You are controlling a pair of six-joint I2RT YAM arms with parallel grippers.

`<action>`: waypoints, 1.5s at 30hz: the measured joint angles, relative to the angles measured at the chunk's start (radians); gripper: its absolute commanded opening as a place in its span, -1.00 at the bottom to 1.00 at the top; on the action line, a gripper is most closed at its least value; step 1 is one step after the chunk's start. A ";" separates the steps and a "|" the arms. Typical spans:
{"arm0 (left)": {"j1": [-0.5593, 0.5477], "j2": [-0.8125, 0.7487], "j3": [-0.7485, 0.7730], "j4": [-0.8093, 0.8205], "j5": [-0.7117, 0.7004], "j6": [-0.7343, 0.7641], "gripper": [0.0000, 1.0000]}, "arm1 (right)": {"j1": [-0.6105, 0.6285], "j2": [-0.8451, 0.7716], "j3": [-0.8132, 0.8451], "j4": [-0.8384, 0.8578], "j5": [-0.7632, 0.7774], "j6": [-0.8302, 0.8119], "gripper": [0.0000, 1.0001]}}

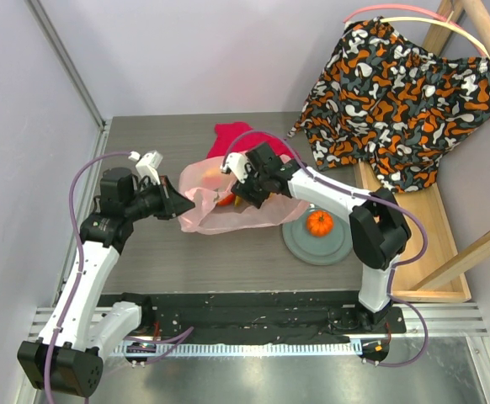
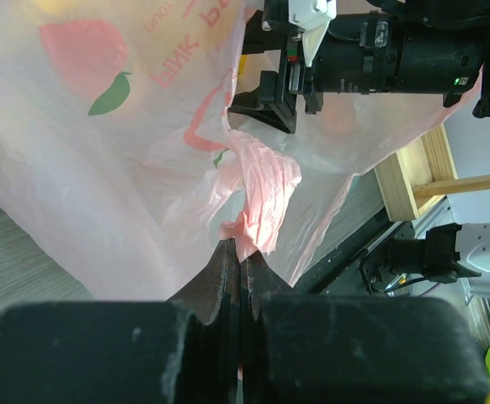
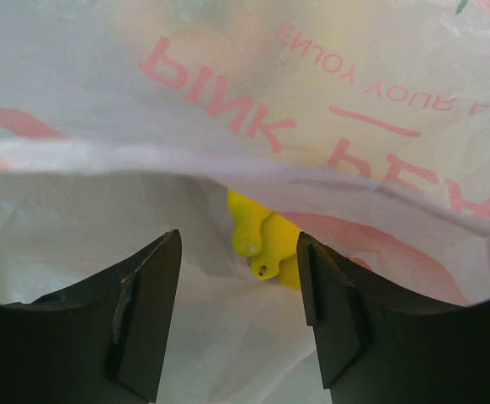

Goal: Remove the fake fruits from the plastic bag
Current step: Take out the fake fruit from the plastic bag.

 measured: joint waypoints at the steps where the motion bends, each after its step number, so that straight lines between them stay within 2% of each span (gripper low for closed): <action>1: 0.000 0.000 -0.001 0.000 0.000 0.000 -1.00 | 0.001 0.002 0.000 0.000 -0.001 0.001 0.32; 7: 0.001 0.000 -0.001 0.000 0.000 0.000 -1.00 | -0.008 0.048 0.000 0.008 -0.006 0.015 0.25; 10: 0.002 0.000 -0.001 0.000 0.000 0.000 -1.00 | -0.026 0.092 0.000 0.015 -0.004 0.018 -0.04; 11: 0.002 0.000 -0.001 0.000 -0.001 0.000 -1.00 | -0.031 0.101 0.000 0.015 -0.004 0.017 -0.29; 13: 0.003 0.000 -0.001 0.000 -0.001 0.000 -1.00 | -0.042 0.113 0.003 0.016 -0.006 0.013 -0.54; 14: 0.004 0.000 -0.001 0.000 -0.001 0.000 -1.00 | -0.045 0.113 0.011 0.015 -0.009 0.011 -0.74; 17: 0.008 0.000 -0.001 0.001 -0.001 0.000 -1.00 | -0.050 0.113 0.057 0.003 -0.034 0.004 -0.98; 24: 0.009 0.013 -0.001 0.012 -0.002 -0.001 -1.00 | -0.040 0.087 0.223 -0.151 -0.198 0.045 -0.98; 31: 0.009 0.068 0.047 0.024 -0.016 0.004 -1.00 | -0.004 -0.067 0.335 -0.334 -0.399 0.082 -0.98; 34: 0.009 0.094 0.091 0.030 -0.032 0.021 -1.00 | 0.005 -0.076 0.458 -0.520 -0.481 0.010 -0.98; 38: 0.009 0.132 0.147 0.039 -0.066 0.048 -1.00 | 0.005 -0.079 0.541 -0.723 -0.529 -0.130 -0.97; 45: 0.010 0.177 0.198 0.042 -0.117 0.086 -1.00 | -0.002 -0.191 0.528 -0.850 -0.463 -0.252 -0.98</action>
